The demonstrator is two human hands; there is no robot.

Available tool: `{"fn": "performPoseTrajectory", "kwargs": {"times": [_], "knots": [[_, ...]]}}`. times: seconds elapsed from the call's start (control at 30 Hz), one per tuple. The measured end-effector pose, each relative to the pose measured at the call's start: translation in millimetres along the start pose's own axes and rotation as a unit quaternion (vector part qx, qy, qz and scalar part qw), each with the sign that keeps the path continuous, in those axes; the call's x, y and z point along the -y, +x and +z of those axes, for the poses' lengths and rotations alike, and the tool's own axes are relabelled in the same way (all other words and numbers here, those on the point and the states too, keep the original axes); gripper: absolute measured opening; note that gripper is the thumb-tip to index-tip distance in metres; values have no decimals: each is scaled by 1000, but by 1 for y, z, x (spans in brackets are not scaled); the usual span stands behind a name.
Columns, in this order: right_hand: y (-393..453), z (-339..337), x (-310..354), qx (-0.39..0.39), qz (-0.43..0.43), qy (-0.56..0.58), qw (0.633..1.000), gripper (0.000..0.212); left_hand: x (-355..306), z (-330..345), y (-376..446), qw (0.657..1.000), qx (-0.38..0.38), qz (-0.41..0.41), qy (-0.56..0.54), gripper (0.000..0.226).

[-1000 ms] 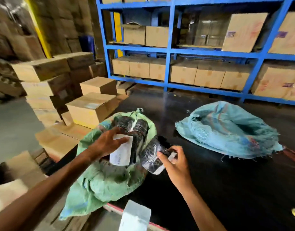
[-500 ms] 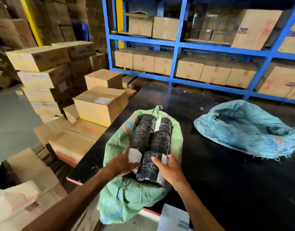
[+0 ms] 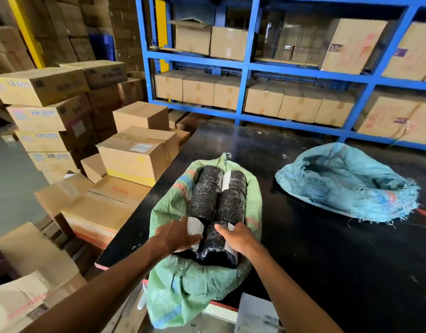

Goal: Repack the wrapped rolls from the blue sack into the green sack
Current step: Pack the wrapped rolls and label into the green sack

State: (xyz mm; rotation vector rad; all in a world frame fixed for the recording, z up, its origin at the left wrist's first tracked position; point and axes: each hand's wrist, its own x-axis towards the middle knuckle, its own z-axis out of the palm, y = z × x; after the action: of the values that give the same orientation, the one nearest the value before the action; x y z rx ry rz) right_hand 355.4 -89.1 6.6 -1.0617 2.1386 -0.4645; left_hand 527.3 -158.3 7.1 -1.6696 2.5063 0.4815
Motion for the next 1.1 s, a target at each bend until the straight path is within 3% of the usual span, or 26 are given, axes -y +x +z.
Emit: {"fn": "performPoseTrajectory", "kwargs": {"times": [0.1,0.2,0.33,0.4,0.47,0.53,0.6,0.67,0.73,0.8,0.97,1.1], "knots": [[-4,3,-1,-40,-18,-63,997,65,-8,-12,3,997,-12,32,65,65],[-9,-6,-4,-113,-34,-133,984,75,-4,-5,0,996,-42,50,62,62],[-2,-21,-12,-177,-30,-120,976,59,19,4,-5,994,-64,70,-51,58],[3,-25,-17,-189,-16,-117,975,44,26,0,-12,986,-121,81,-77,46],[6,-23,-21,-167,11,-113,979,40,30,-3,-21,980,-179,67,-48,36],[11,-16,-27,-131,35,-90,987,44,35,-5,-31,985,-174,-2,7,37],[13,-7,-32,-114,38,-52,991,44,44,-6,-41,991,-102,-87,24,42],[14,-4,-35,-125,27,-53,990,43,54,-3,-45,993,-25,-118,8,53],[14,-4,-36,-126,14,-79,989,47,60,5,-45,978,56,-132,-154,51],[14,-13,-37,-125,12,-108,986,44,57,9,-42,921,97,-160,-340,40],[5,-48,-42,-40,10,-96,995,29,44,11,-15,883,-30,-157,-440,24],[-15,-51,-39,86,6,-92,992,24,31,-5,16,909,-115,-141,-374,25]]}}
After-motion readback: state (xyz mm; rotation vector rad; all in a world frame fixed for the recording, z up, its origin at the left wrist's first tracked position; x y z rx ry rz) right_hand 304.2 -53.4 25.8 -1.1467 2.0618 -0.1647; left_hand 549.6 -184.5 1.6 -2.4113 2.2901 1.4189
